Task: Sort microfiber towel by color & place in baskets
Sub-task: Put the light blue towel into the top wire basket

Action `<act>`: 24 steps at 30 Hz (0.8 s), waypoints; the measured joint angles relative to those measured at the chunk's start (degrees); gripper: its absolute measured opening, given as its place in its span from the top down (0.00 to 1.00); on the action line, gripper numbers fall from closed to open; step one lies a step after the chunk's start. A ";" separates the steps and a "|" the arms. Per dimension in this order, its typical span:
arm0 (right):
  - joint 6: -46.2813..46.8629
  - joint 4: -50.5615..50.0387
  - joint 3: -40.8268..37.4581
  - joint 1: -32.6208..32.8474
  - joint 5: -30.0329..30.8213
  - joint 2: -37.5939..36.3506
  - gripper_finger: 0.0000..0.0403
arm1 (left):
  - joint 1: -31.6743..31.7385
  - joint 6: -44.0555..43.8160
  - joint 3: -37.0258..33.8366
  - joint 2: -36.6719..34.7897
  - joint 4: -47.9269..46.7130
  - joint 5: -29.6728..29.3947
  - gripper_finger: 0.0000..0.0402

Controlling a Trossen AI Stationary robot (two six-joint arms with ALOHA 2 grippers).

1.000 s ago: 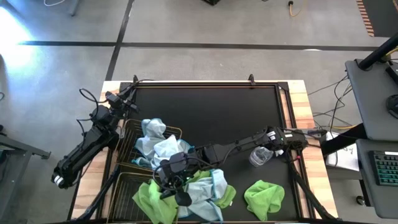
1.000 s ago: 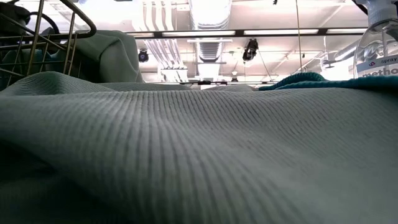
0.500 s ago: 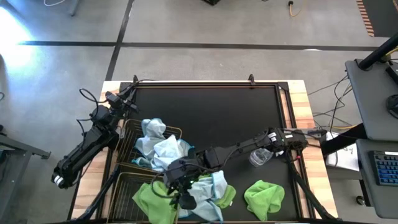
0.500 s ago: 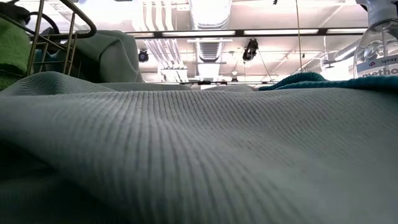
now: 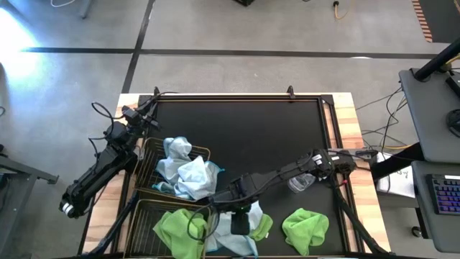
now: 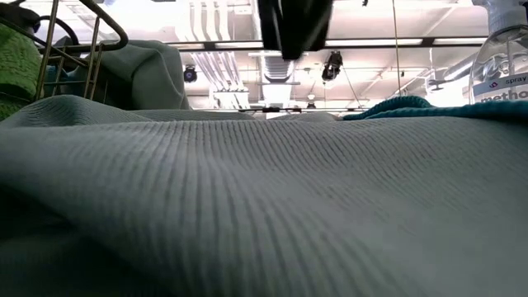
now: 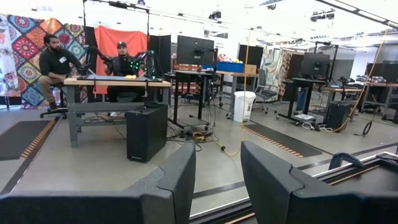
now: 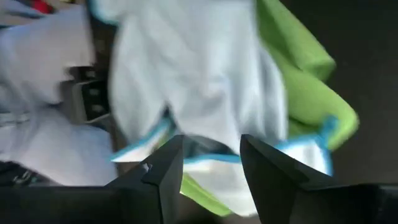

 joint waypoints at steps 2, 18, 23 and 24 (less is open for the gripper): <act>0.66 -1.14 -0.02 0.04 0.71 0.00 0.63 | 0.00 0.00 0.00 0.01 -0.02 -0.01 0.72; -2.15 2.87 -7.10 2.08 5.27 0.04 0.62 | -0.02 0.00 0.00 0.00 -0.02 0.00 0.72; -2.90 8.82 -10.66 2.05 5.30 0.04 0.63 | 0.00 0.00 0.00 0.01 -0.01 -0.01 0.72; -2.90 9.85 -11.29 2.03 5.30 0.07 0.63 | 0.00 0.00 0.00 0.01 0.00 -0.02 0.72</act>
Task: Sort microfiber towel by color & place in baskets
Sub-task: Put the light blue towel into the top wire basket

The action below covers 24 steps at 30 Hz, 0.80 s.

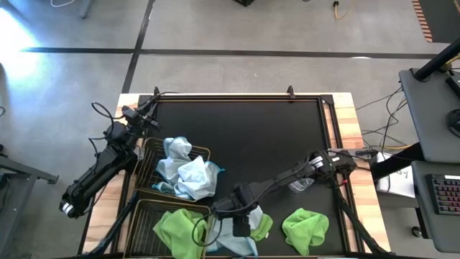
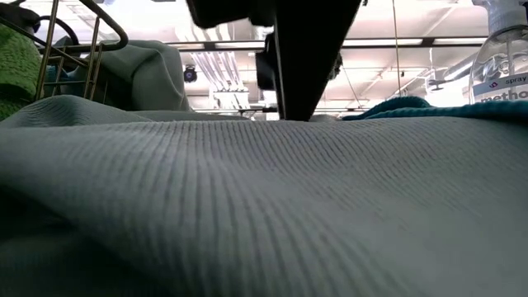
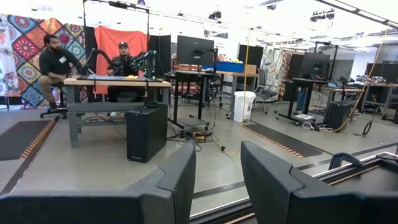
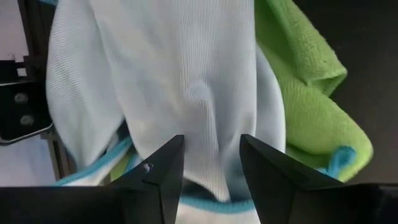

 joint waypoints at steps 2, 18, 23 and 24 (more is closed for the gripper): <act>-0.06 1.36 -1.10 0.00 -0.03 0.02 0.63 | -0.01 0.00 0.00 0.00 -0.01 0.01 0.72; 0.07 3.72 -2.45 -0.11 -0.17 0.05 0.79 | 0.00 0.00 0.00 -0.01 -0.02 0.00 0.72; -0.19 3.48 -0.77 -0.11 -0.83 0.05 0.95 | 0.00 0.00 0.00 0.01 0.00 0.00 0.72; -0.19 3.38 -0.44 -0.11 -0.85 0.06 0.96 | -0.01 0.00 0.00 0.00 -0.02 0.01 0.72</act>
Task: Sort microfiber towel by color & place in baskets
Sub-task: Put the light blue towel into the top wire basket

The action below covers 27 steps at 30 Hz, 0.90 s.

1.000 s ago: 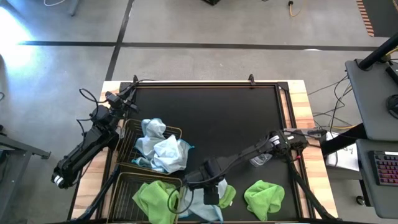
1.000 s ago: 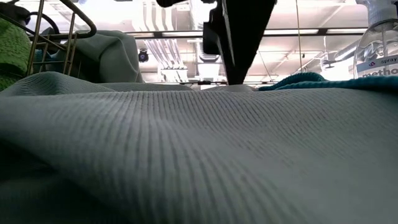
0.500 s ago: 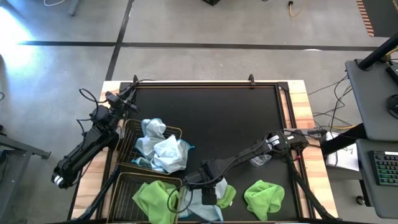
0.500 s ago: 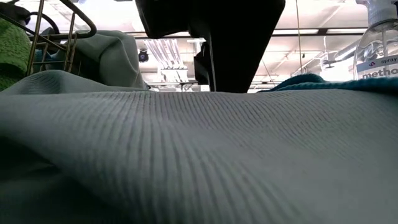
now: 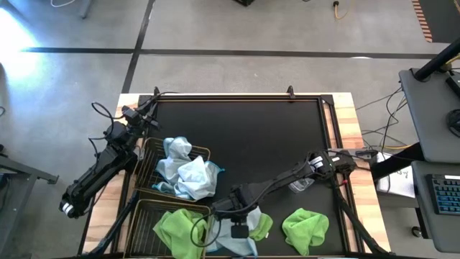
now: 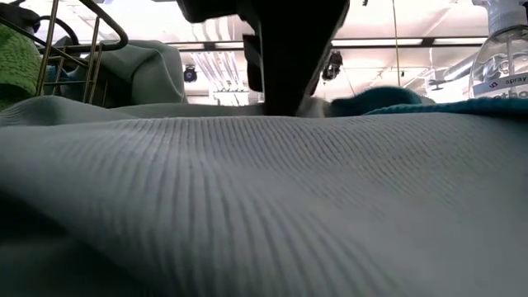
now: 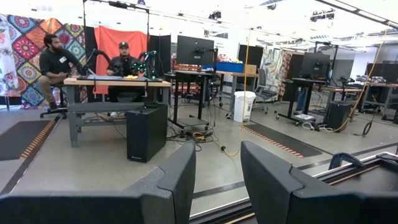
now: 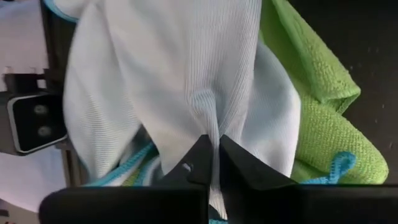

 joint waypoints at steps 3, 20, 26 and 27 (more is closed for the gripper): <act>0.02 -0.12 1.17 0.00 -0.26 0.00 0.97 | 0.00 0.00 0.00 0.01 0.02 0.01 0.72; -2.84 7.94 11.88 0.00 11.05 -9.43 0.97 | 0.02 0.00 0.00 0.01 0.02 -0.01 0.72; -11.20 13.96 11.93 0.22 24.81 -13.05 0.97 | 0.02 0.00 0.00 0.10 0.09 0.00 0.72; -12.57 14.73 11.93 0.18 27.24 -13.20 0.97 | -0.01 0.00 0.00 0.10 0.03 -0.01 0.72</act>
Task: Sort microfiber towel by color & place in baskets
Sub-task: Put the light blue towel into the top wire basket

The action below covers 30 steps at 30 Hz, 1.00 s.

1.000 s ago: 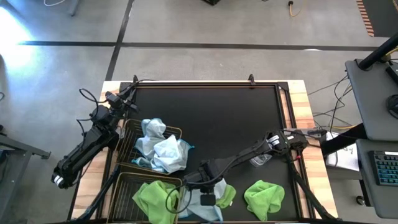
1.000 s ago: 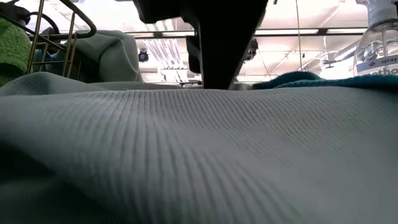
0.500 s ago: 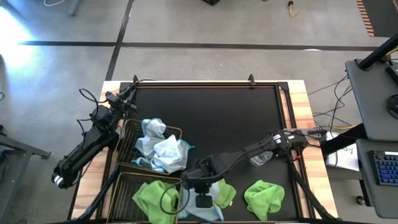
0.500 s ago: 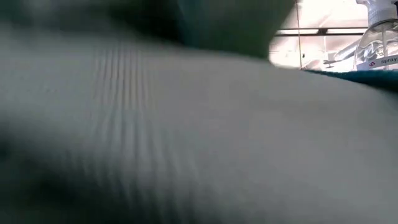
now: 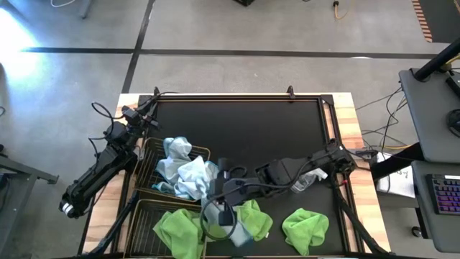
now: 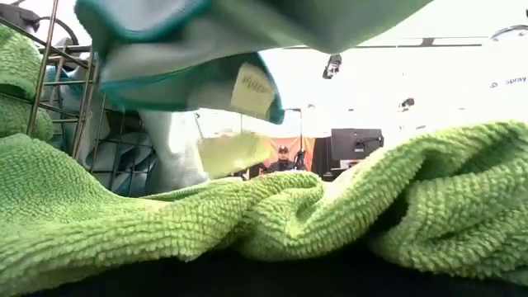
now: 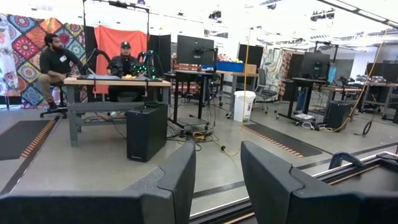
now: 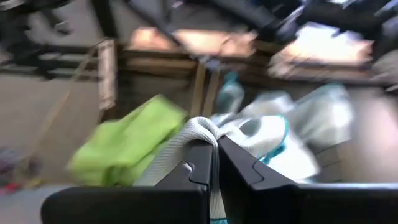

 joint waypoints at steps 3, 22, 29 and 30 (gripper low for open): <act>-3.91 3.16 -0.02 -0.42 6.61 0.02 0.97 | 0.01 0.00 0.00 -0.02 0.00 0.00 0.72; -15.96 35.19 -0.87 -10.22 6.58 3.84 0.97 | 0.00 -0.01 0.00 0.05 -0.01 0.00 0.72; -13.27 37.11 -0.98 -13.32 2.41 7.53 0.97 | 0.02 0.00 0.00 0.23 -0.02 0.00 0.72; -12.42 37.11 -1.02 -13.61 2.28 8.01 0.97 | 0.01 0.00 0.00 0.23 0.09 0.01 0.72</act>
